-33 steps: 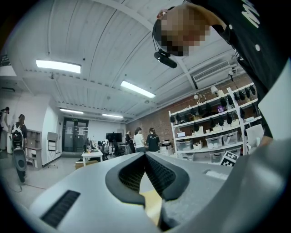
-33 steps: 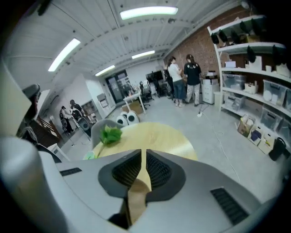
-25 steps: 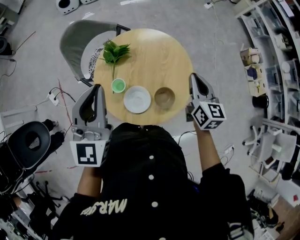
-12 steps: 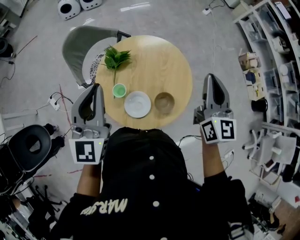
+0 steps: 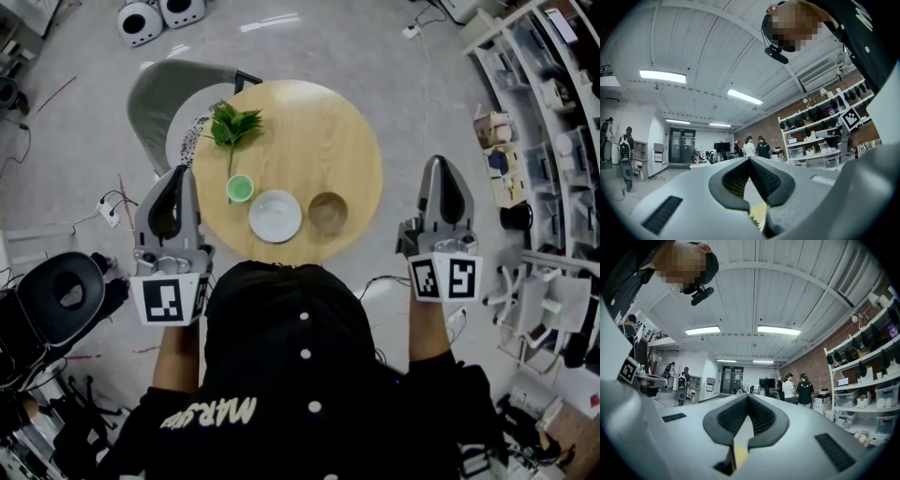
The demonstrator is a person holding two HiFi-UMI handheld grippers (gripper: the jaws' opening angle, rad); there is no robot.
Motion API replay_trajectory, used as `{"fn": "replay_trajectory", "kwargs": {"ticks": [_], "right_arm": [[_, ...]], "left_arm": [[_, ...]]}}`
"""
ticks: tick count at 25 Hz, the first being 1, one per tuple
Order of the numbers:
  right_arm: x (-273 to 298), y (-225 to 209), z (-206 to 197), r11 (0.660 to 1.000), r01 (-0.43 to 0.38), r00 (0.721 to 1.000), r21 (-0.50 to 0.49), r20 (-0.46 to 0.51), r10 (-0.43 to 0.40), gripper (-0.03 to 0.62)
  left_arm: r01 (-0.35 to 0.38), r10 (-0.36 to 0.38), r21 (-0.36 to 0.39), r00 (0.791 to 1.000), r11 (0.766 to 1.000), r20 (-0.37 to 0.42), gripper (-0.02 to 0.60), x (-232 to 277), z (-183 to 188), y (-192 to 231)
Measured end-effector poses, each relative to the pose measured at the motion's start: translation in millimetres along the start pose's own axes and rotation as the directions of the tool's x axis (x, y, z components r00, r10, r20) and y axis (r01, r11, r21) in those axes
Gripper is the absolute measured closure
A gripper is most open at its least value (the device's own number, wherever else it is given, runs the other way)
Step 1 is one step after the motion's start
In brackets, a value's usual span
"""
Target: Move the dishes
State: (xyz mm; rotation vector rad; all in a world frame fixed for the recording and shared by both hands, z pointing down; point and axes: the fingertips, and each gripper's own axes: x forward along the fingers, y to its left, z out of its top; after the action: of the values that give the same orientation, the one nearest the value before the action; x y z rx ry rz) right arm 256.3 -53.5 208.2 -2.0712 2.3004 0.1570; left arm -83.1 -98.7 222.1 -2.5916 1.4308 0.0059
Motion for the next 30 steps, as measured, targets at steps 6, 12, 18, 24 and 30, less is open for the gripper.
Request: {"fn": "replay_trajectory", "kwargs": {"ticks": [6, 12, 18, 24, 30], "right_arm": [[-1.5, 2.2, 2.5, 1.000, -0.001, 1.000, -0.009, 0.011, 0.001, 0.597], [-2.7, 5.1, -4.6, 1.000, -0.012, 1.000, -0.015, -0.003, 0.012, 0.597], [0.2, 8.0, -8.3, 1.000, -0.020, 1.000, -0.008, -0.008, 0.020, 0.597], [2.7, 8.7, -9.7, 1.000, -0.023, 1.000, -0.009, -0.009, 0.023, 0.597], [7.0, 10.0, -14.4, 0.999, -0.032, 0.999, -0.004, -0.016, 0.032, 0.597]], "left_arm": [[-0.013, 0.013, 0.024, 1.000, 1.000, 0.003, 0.578, -2.0, 4.7, 8.3], [-0.021, 0.021, -0.010, 0.999, 1.000, 0.032, 0.578, -0.9, 11.0, 5.5], [-0.028, 0.030, -0.034, 0.999, 0.999, 0.043, 0.578, 3.0, 16.2, 4.5], [-0.019, 0.019, 0.013, 1.000, 1.000, 0.025, 0.578, 1.6, 11.5, 3.4], [-0.036, 0.036, -0.009, 0.999, 0.999, 0.036, 0.578, 2.6, 12.0, 9.5]]}}
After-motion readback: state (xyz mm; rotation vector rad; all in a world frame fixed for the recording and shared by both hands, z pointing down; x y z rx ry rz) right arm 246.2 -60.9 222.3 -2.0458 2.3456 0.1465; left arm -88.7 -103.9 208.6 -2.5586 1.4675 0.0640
